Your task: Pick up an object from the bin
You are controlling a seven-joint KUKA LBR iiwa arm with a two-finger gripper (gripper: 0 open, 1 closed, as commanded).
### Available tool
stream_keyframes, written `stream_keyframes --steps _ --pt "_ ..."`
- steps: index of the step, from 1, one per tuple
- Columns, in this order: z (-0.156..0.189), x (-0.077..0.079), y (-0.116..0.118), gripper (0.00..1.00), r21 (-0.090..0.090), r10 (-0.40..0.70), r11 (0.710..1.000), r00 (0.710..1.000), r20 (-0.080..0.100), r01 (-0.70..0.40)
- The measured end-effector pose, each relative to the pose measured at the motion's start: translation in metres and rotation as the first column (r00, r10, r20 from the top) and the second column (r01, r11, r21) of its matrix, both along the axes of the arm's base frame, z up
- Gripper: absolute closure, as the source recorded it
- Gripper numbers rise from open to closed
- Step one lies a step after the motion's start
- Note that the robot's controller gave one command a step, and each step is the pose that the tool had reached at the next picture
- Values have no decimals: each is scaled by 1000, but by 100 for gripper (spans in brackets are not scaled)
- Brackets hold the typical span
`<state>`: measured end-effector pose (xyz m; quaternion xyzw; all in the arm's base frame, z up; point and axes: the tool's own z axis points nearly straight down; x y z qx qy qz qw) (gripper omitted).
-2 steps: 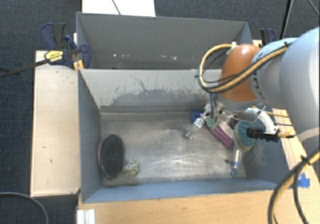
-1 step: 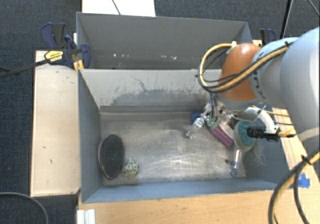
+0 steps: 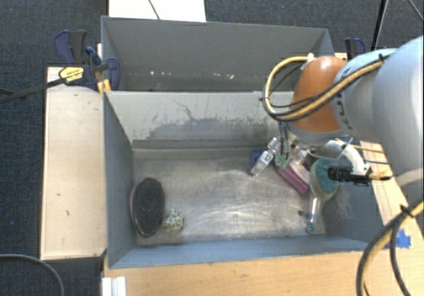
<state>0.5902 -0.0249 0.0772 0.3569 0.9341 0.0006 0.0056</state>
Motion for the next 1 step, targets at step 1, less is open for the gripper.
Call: stream_keyframes --steps 1 --pt "33 2 0 100 2 7 1000 1000 -4 -7"
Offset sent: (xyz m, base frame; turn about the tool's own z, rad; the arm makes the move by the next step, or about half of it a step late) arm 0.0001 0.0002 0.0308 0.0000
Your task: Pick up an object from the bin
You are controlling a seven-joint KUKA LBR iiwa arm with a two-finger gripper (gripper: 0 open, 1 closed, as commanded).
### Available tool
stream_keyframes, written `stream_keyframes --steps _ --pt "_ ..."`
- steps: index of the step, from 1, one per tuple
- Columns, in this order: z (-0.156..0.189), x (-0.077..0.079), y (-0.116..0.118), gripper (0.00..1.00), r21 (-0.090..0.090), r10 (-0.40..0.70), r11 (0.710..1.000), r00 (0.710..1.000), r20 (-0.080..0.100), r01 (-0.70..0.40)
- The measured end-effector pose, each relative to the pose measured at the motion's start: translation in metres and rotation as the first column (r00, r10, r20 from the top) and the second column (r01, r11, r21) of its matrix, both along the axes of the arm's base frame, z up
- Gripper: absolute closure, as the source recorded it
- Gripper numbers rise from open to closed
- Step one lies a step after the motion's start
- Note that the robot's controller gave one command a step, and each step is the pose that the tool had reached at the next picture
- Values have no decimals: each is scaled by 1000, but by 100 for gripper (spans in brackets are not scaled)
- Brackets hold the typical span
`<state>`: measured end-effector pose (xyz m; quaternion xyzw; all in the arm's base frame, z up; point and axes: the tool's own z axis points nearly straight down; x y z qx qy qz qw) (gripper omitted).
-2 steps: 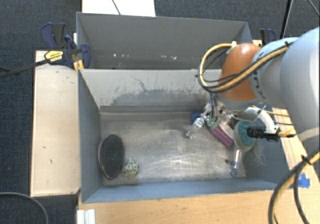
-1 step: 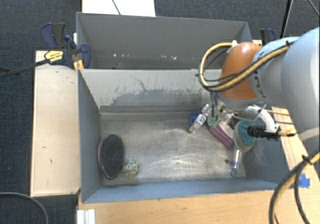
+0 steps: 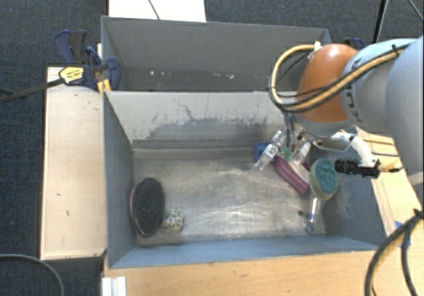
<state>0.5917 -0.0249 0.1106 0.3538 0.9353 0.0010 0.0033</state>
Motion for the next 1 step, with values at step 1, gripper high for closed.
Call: stream_keyframes --steps 1 --pt "37 2 0 100 0 8 1000 1000 0 -8"
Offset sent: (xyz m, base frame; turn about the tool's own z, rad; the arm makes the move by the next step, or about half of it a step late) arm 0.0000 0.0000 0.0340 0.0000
